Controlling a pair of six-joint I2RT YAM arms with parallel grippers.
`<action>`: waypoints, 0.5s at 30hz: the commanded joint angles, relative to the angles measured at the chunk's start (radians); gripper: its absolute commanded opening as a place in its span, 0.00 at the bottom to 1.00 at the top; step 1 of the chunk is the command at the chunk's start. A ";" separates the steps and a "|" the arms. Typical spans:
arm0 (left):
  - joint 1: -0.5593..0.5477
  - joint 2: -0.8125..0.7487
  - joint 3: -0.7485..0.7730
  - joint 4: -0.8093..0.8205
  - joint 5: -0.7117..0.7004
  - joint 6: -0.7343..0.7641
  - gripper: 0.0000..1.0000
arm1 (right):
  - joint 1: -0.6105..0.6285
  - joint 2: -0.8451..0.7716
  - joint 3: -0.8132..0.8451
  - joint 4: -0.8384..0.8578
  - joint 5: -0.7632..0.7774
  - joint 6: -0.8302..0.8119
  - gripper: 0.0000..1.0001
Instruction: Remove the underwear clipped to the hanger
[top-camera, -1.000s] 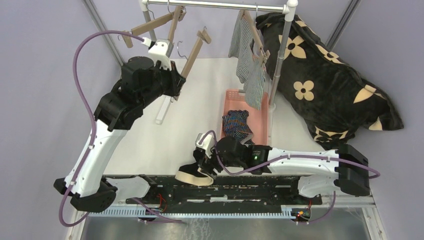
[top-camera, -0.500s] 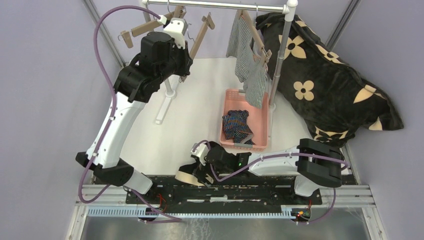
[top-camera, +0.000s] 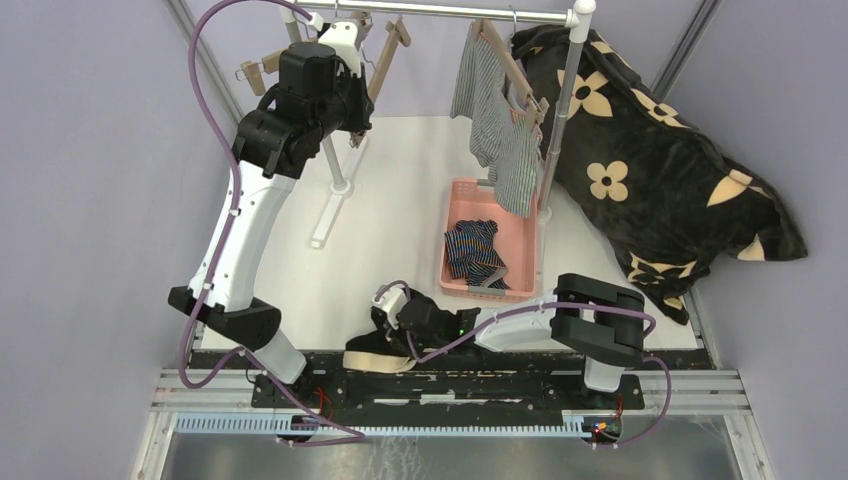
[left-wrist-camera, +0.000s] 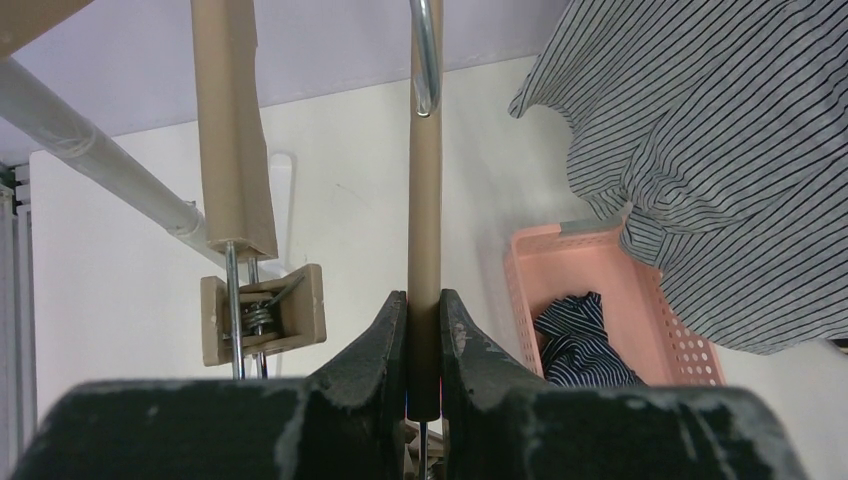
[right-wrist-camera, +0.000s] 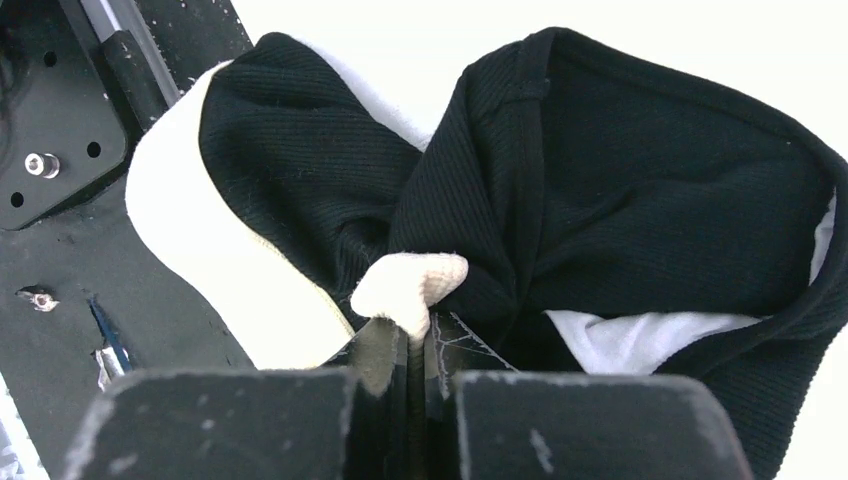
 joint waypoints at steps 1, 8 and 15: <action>0.006 0.002 0.055 0.097 0.038 0.041 0.03 | 0.011 -0.069 -0.019 -0.061 0.058 0.032 0.01; 0.019 0.025 0.111 0.125 0.062 0.059 0.03 | 0.019 -0.452 -0.018 -0.260 0.313 -0.058 0.01; 0.059 0.057 0.122 0.152 0.113 0.051 0.03 | 0.019 -0.796 -0.038 -0.318 0.668 -0.179 0.01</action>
